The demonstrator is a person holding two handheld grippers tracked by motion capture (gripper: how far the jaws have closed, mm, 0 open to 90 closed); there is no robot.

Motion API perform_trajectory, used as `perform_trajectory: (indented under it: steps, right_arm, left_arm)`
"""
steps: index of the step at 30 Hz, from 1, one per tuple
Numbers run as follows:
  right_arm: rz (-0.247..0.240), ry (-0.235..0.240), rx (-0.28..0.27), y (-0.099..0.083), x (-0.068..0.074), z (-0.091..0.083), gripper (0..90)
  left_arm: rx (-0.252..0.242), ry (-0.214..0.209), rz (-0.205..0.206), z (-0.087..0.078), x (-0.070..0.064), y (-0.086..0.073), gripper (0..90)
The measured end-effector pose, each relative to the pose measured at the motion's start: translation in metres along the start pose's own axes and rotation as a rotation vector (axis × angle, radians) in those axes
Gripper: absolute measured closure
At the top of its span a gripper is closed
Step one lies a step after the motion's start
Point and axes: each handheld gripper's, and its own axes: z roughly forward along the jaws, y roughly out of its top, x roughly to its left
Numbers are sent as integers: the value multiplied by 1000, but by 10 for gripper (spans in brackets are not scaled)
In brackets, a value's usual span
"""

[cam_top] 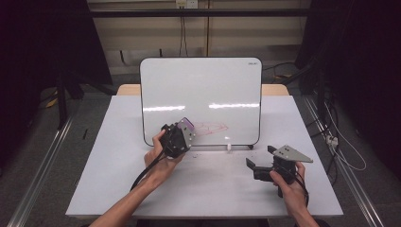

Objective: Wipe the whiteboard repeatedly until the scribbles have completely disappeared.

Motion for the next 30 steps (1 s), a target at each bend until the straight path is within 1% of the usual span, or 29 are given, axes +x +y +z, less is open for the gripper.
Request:
perform_trajectory:
  steps: [1, 2, 4, 5, 6, 8, 9, 10, 11, 12, 13, 14, 15, 17, 18, 19, 20, 21, 22, 24, 25, 26, 27, 28, 29, 30]
  right_arm:
    - [-1, -1, 1, 0, 0, 0, 45]
    - [-2, 0, 1, 0, 0, 0, 45]
    - [-3, 1, 1, 0, 0, 0, 44]
    - [-3, 0, 1, 0, 0, 0, 45]
    - [-3, 0, 1, 0, 0, 0, 45]
    - [-1, 0, 2, 0, -1, 0, 44]
    - [-2, 0, 2, 0, -1, 0, 45]
    - [-2, 0, 2, 0, -1, 0, 45]
    - [-1, 1, 2, 0, -1, 0, 45]
    - [-1, 1, 2, 0, -1, 0, 45]
    - [0, 1, 2, 0, -1, 0, 45]
    - [0, 1, 2, 0, -1, 0, 45]
    - [0, 0, 2, 0, -1, 0, 44]
    - [0, 0, 2, 0, -1, 0, 45]
    - [0, 0, 2, 0, -1, 0, 45]
    - [0, 0, 4, 0, -1, 1, 44]
    - [0, 0, 4, 0, -1, 1, 44]
    - [-2, 1, 3, 0, 0, 1, 45]
    - [-2, 3, 3, 0, 0, 1, 45]
    - [-1, 8, 1, 0, 1, 1, 44]
    - [-2, 8, 0, 0, 1, 1, 43]
    - [-4, 6, -1, 0, 0, 1, 43]
    - [-4, 7, -1, 0, 0, 1, 43]
    - [-3, 7, 1, 0, 0, 1, 43]
    - [-3, 8, 1, 0, 0, 1, 43]
    - [-4, 8, 0, 0, 0, 1, 43]
  left_arm:
    - [7, -9, 1, 0, 2, 0, 415]
    - [7, -25, -12, 0, 5, 0, 415]
    - [-5, -13, -37, 1, 11, 0, 415]
    - [-4, -14, -55, 1, 15, 1, 415]
    - [-1, -9, -61, 1, 20, 2, 415]
    - [-5, 4, -85, 1, 30, 5, 415]
    - [-9, 26, -100, 1, 41, 8, 415]
    - [-9, 26, -100, 1, 41, 8, 415]
    - [-5, 35, -100, 1, 46, 9, 415]
    - [-11, 45, -118, 2, 50, 10, 415]
    - [-13, 40, -134, 2, 53, 10, 415]
    - [-15, 40, -141, 2, 54, 10, 415]
    - [-16, 50, -125, 2, 51, 10, 415]
    - [-14, 35, -92, 2, 41, 10, 415]
    - [-13, 30, -83, 2, 35, 10, 415]
    - [-17, 24, -46, 3, 22, 11, 415]
    - [-17, 24, -46, 3, 22, 11, 415]
    - [-18, 25, -29, 3, 16, 12, 415]
    - [-17, 8, -17, 3, 10, 13, 415]
    - [-19, -10, 9, 4, -3, 13, 415]
    - [-27, -2, 25, 4, -10, 12, 415]
    - [-31, 16, 58, 4, -16, 13, 414]
    - [-26, 19, 79, 3, -18, 13, 415]
    - [-28, 11, 65, 4, -17, 13, 414]
    - [-28, -6, 52, 4, -13, 13, 414]
    - [-30, -14, 48, 5, -11, 13, 415]
